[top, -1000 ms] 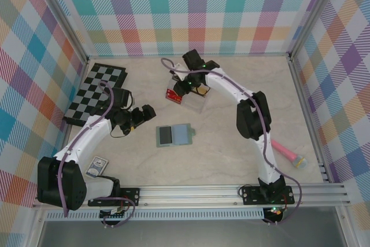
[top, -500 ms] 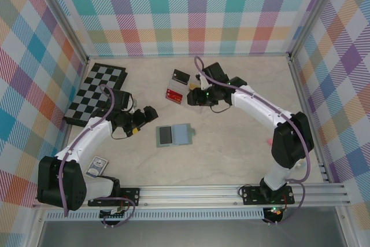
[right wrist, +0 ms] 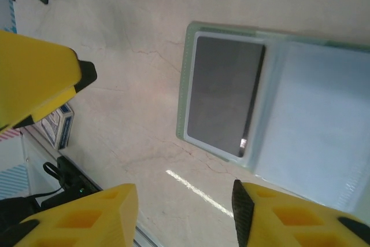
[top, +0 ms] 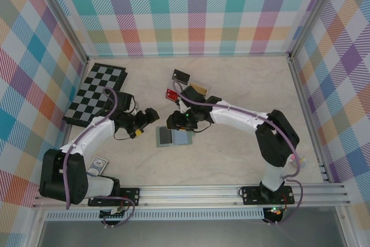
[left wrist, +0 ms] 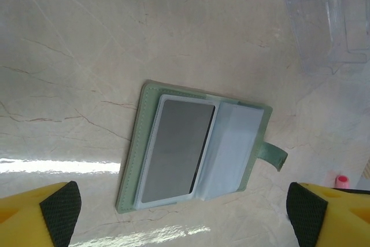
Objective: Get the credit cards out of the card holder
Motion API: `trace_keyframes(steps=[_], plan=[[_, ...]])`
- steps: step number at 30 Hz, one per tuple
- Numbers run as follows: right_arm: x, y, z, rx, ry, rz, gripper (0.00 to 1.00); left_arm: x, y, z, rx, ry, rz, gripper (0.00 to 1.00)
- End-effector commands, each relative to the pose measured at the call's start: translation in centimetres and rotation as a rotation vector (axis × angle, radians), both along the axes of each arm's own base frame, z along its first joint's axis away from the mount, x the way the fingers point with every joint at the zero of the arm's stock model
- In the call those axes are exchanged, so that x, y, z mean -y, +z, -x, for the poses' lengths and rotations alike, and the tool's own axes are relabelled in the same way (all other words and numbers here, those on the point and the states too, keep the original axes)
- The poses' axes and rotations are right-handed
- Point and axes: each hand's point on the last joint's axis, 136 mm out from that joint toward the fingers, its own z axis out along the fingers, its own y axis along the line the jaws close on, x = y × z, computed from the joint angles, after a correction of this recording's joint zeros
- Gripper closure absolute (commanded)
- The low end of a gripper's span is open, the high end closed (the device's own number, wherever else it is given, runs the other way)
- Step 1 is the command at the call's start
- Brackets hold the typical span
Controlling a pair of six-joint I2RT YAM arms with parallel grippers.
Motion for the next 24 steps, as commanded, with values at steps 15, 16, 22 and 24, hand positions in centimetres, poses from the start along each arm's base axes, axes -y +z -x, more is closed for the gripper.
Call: trace_keyframes(steps=[15, 16, 22, 24], plan=[[-2.1, -5.4, -1.7, -0.1, -0.023, 0.068, 0.76, -0.8, 0.4, -0.5, 0.003, 0.049, -0.018, 0.23], [-2.0, -5.7, -1.7, -0.101, -0.026, 0.078, 0.76, -0.8, 0.4, -0.5, 0.003, 0.048, -0.015, 0.24], [-1.6, -6.9, -1.4, -0.133, -0.025, 0.107, 0.78, -0.4, -0.2, -0.2, -0.019, 0.033, 0.003, 0.33], [-1.3, -7.4, -1.3, -0.14, -0.028, 0.122, 0.78, -0.2, -0.5, -0.1, -0.028, 0.027, 0.007, 0.37]])
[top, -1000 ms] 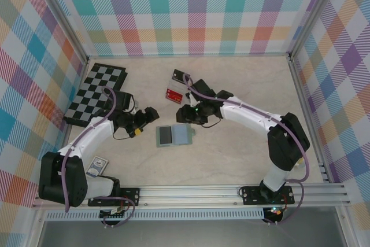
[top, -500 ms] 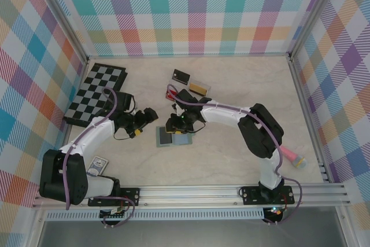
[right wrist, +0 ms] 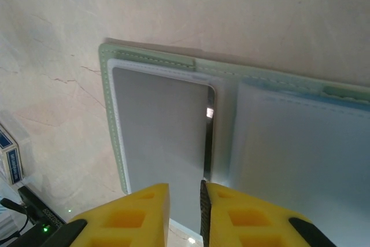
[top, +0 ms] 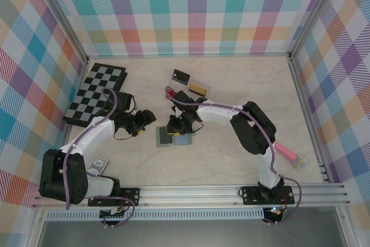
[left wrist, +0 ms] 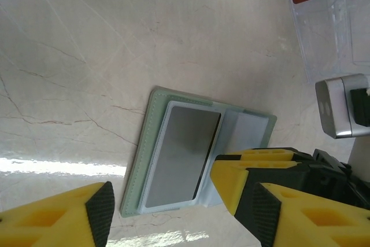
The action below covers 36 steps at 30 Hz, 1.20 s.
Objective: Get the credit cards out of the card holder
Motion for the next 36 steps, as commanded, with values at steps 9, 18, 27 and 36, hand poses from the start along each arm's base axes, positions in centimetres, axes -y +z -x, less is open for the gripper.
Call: trace_keyframes(steps=[9, 18, 27, 36], plan=[[0.8, -1.0, 0.0, -0.01, -0.005, 0.048, 0.8, 1.7, -2.5, 0.5, -0.067, -0.03, 0.07, 0.63], [0.7, -1.0, -0.1, -0.009, -0.003, 0.042, 0.83, 3.3, -4.4, 0.7, -0.107, -0.072, 0.088, 0.76], [0.7, -1.2, -0.1, -0.022, -0.005, 0.035, 0.84, 3.7, -6.4, 1.8, -0.155, -0.067, 0.094, 0.83], [0.8, -1.6, -0.1, -0.029, -0.012, 0.034, 0.84, 4.0, -6.8, 1.5, -0.141, -0.073, 0.103, 0.86]])
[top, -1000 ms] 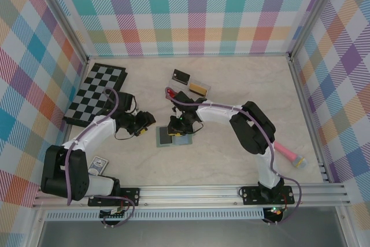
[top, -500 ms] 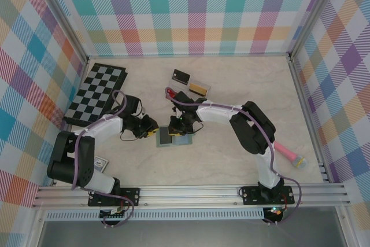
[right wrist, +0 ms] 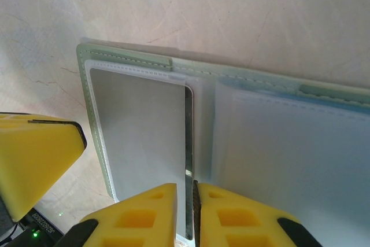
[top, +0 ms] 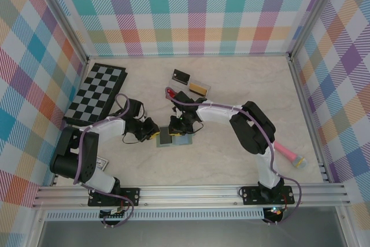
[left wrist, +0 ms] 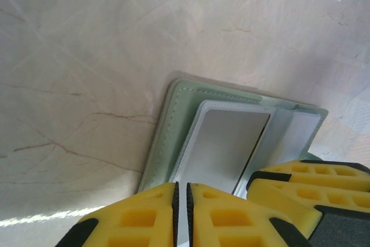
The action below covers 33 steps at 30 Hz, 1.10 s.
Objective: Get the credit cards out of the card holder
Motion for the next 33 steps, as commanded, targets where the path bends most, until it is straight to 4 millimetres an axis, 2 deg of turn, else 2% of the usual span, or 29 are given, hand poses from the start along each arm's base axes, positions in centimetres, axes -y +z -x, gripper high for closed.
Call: trace_keyframes(steps=[1, 19, 33], plan=[[0.2, -1.1, 0.2, -0.03, -0.002, 0.009, 0.84, 0.6, -0.6, 0.7, -0.02, -0.021, 0.016, 0.87], [0.2, -1.5, 0.5, -0.061, 0.002, 0.009, 0.84, 0.6, -1.7, 1.1, -0.051, -0.03, -0.005, 0.91], [-0.6, -1.3, 0.8, -0.079, 0.026, -0.043, 0.84, 0.1, -2.8, 1.8, -0.076, -0.045, -0.053, 0.92]])
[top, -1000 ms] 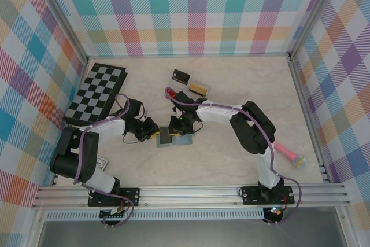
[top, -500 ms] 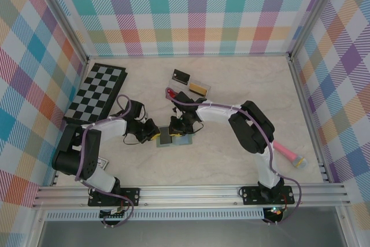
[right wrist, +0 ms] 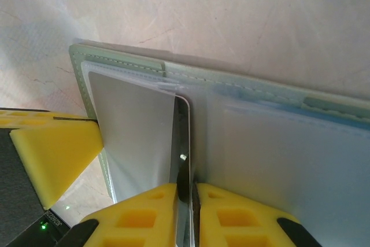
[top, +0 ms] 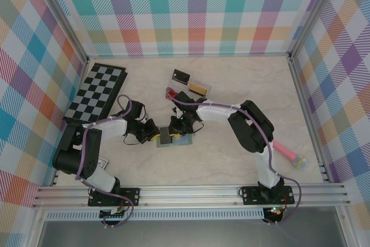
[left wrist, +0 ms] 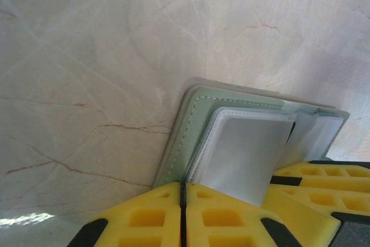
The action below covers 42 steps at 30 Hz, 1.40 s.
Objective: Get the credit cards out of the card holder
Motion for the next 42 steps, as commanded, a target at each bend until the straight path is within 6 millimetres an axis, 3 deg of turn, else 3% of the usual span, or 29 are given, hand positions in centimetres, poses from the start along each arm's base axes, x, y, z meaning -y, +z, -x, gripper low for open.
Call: trace_keyframes(steps=[1, 13, 21, 26, 32, 42], plan=[[-0.2, -0.7, 0.5, -0.032, 0.013, -0.013, 0.84, -0.1, -1.4, 1.4, -0.053, -0.027, -0.045, 0.92], [0.5, -0.2, 0.2, -0.005, -0.003, 0.001, 0.93, -0.5, -1.4, 1.9, -0.075, -0.027, -0.071, 0.9], [2.4, 0.3, 0.1, 0.024, -0.029, 0.029, 0.96, -0.4, -0.8, 1.5, -0.05, -0.029, -0.064, 0.84], [1.9, 0.2, 0.4, 0.001, -0.014, 0.002, 0.93, -0.1, -0.6, 1.3, -0.046, -0.036, -0.049, 0.85], [1.5, -0.2, 0.4, -0.015, -0.01, -0.002, 0.77, -0.1, -0.8, 1.5, -0.055, -0.037, -0.051, 0.87], [0.7, -0.5, 0.2, -0.033, -0.008, -0.026, 0.77, -0.3, -1.3, 1.8, -0.074, -0.042, -0.061, 0.88]])
